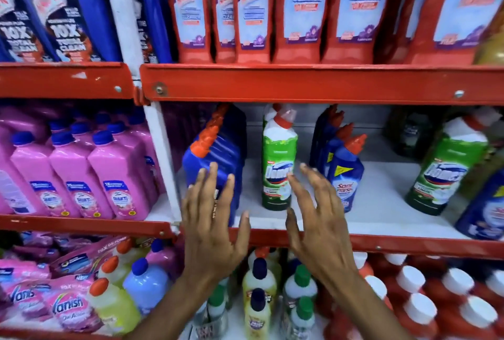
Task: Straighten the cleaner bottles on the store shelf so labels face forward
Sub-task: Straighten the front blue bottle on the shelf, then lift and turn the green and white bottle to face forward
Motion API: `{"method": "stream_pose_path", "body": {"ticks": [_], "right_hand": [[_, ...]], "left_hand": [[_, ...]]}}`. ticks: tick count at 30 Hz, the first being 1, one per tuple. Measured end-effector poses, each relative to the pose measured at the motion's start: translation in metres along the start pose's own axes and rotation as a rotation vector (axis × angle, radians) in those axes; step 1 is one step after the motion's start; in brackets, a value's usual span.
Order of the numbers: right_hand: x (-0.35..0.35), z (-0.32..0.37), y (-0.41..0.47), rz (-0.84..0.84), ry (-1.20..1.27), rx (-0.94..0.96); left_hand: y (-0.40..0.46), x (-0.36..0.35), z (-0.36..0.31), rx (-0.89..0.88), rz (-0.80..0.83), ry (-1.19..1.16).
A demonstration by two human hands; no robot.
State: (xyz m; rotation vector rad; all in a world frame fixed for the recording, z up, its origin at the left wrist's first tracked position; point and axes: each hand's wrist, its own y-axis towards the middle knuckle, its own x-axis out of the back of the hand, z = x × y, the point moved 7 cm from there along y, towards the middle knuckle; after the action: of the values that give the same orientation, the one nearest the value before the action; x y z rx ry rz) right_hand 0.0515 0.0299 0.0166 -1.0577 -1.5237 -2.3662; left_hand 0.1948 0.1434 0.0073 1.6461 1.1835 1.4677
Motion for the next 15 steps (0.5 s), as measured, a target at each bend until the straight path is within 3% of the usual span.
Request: {"method": "stream_pose_path", "body": {"ticks": [7, 15], "right_hand": [[0.061, -0.093, -0.023, 0.003, -0.356, -0.135], [0.108, -0.183, -0.043, 0.026, -0.221, -0.281]], "left_hand": [[0.004, -0.076, -0.107, -0.269, 0.258, 0.191], [0.011, -0.143, -0.21, -0.442, 0.411, 0.094]]}}
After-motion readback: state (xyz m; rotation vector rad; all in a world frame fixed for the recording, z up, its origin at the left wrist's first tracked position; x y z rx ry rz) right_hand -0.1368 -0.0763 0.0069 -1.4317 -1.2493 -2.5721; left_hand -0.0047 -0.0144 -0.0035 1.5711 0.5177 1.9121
